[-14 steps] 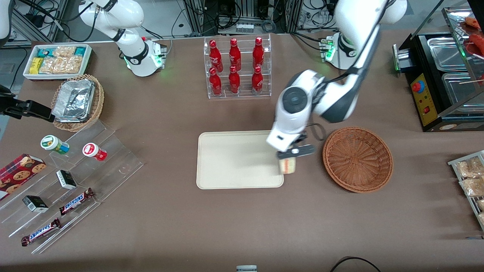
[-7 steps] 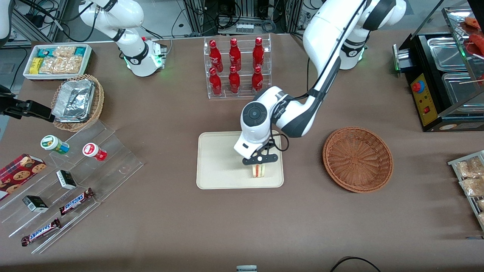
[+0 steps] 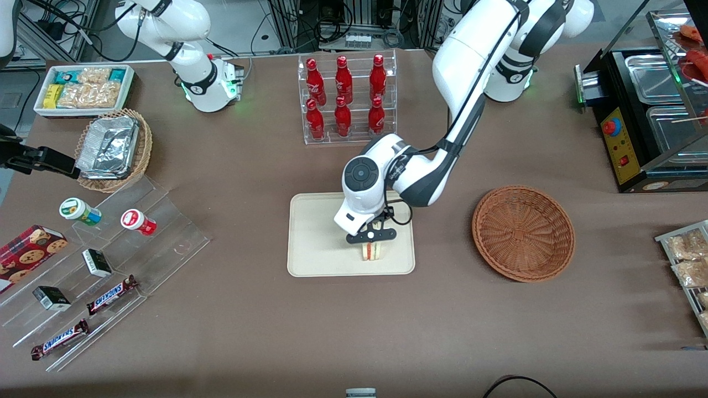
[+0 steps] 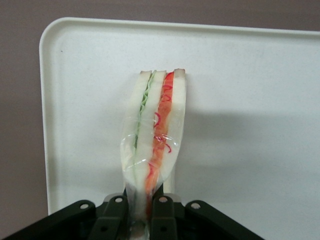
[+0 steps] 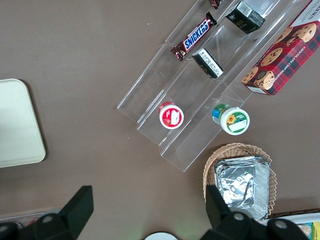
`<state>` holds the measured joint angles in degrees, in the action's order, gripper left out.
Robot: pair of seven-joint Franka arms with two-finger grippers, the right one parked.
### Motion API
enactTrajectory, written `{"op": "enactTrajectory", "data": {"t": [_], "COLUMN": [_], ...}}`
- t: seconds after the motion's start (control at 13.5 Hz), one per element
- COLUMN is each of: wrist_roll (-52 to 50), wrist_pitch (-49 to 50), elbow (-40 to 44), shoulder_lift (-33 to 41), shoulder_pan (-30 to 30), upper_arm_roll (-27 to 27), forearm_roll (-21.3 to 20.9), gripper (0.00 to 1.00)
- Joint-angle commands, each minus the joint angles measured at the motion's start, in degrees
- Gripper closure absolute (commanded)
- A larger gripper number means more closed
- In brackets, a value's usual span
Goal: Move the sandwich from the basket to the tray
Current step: 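Lower the sandwich onto the tray and open the left gripper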
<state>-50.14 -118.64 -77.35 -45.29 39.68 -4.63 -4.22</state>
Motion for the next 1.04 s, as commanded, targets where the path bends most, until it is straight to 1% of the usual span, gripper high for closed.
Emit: {"op": "enactTrajectory", "data": {"t": [0.0, 0.22, 0.3, 0.37, 0.44, 0.52, 0.89, 0.96], "wrist_roll": [0.2, 1.6, 1.5, 1.5, 1.4, 1.1, 0.7, 0.7], "wrist_pitch": [1.1, 1.1, 1.1, 1.1, 1.1, 1.1, 1.9, 2.6], "elbow": [2.2, 2.1, 2.0, 2.0, 2.0, 1.9, 2.3, 2.3], "shoulder_lift": [-1.2, -1.3, -1.3, -1.3, -1.3, -1.3, -0.2, 1.0], "shoulder_pan": [1.0, 1.0, 1.0, 1.0, 1.0, 1.0, 1.0, 0.9], "upper_arm_roll": [0.8, 0.8, 0.8, 0.8, 0.8, 0.8, 0.8, 0.9], "forearm_roll": [-0.2, -0.1, -0.1, -0.1, -0.1, -0.1, -0.1, 0.0], "gripper": [1.0, 1.0, 0.8, 0.44, 0.12, 0.0, 0.0, 0.0]}}
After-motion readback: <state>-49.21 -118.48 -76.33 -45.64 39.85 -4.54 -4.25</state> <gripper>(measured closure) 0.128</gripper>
